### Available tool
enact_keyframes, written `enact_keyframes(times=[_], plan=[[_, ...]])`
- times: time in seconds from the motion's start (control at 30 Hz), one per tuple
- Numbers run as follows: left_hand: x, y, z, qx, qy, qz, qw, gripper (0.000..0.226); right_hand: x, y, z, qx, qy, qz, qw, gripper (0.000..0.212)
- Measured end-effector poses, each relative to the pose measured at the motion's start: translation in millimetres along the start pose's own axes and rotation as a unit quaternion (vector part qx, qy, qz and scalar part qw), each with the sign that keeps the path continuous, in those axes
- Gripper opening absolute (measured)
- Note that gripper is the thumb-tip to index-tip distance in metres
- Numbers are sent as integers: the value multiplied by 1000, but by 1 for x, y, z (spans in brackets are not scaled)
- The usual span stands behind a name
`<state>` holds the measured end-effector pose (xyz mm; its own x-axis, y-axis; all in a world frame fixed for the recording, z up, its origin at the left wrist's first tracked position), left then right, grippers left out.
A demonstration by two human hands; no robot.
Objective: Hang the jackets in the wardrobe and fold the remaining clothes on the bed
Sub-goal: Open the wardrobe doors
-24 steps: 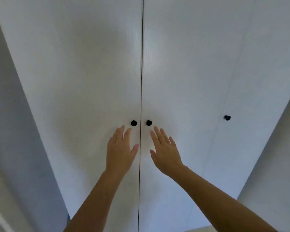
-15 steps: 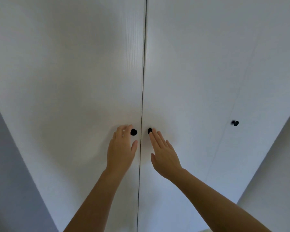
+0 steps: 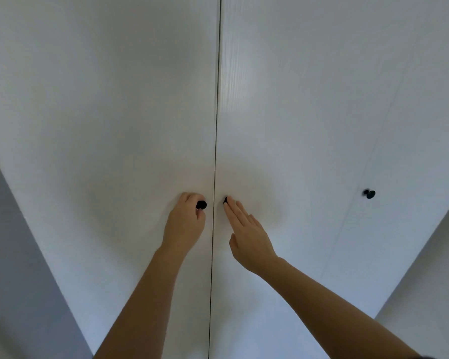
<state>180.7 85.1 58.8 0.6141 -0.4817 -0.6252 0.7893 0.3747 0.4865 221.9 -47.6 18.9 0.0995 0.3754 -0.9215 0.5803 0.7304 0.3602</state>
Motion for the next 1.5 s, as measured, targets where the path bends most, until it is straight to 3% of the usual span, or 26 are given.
enact_keyframes(times=[0.13, 0.23, 0.3, 0.37, 0.43, 0.6, 0.73, 0.8, 0.9, 1.03, 1.17, 1.33, 1.5], plan=[[-9, -22, 3, 3, -35, 14, 999, 27, 0, -2, 0, -1, 71, 12, 997, 74], [-23, -44, 12, 37, -63, 42, 996, 25, 8, -5, -2, 33, 240, 9, 970, 65], [-30, -53, 16, 47, -62, 45, 996, 19, 24, -5, -10, 55, 368, -39, 927, 45], [-34, -59, 22, 41, -42, 41, 997, 14, 31, -4, -17, 75, 418, -49, 904, 17], [-44, -63, 33, 42, 1, 79, 996, 14, 30, -1, -15, 99, 410, -34, 906, 4], [-79, -55, 75, 54, 79, 230, 968, 49, 27, -2, -15, 115, 385, -35, 915, 12], [-70, -23, 86, -44, 167, 201, 964, 106, 25, -8, -18, 121, 392, -29, 911, 10], [-64, -19, 84, -96, 213, 195, 953, 116, 27, -11, -21, 128, 395, -27, 909, 13], [-62, -25, 82, -127, 232, 218, 939, 111, 30, -14, -23, 136, 399, -25, 906, 23], [-63, -33, 81, -131, 236, 223, 937, 106, 39, -19, -32, 119, 382, -62, 914, 19], [-72, -50, 84, -115, 207, 239, 942, 97, 43, -27, -49, 71, 330, -123, 933, 29], [-91, -75, 86, -81, 167, 232, 955, 94, 63, -57, -76, 44, 321, -187, 927, 32], [-113, -105, 86, -37, 103, 223, 969, 94, 68, -84, -105, 32, 325, -171, 930, 38]])
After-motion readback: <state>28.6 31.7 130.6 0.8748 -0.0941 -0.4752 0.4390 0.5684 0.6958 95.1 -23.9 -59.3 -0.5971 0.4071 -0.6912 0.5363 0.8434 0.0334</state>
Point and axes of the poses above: each hand's wrist, its own y-axis towards the middle knuckle, its own x-axis out of the palm, z = x × y, the point moved 10 cm from there along y, towards the middle knuckle, and after that the axes turned 4 degrees about -z, right-handed, at the moved point
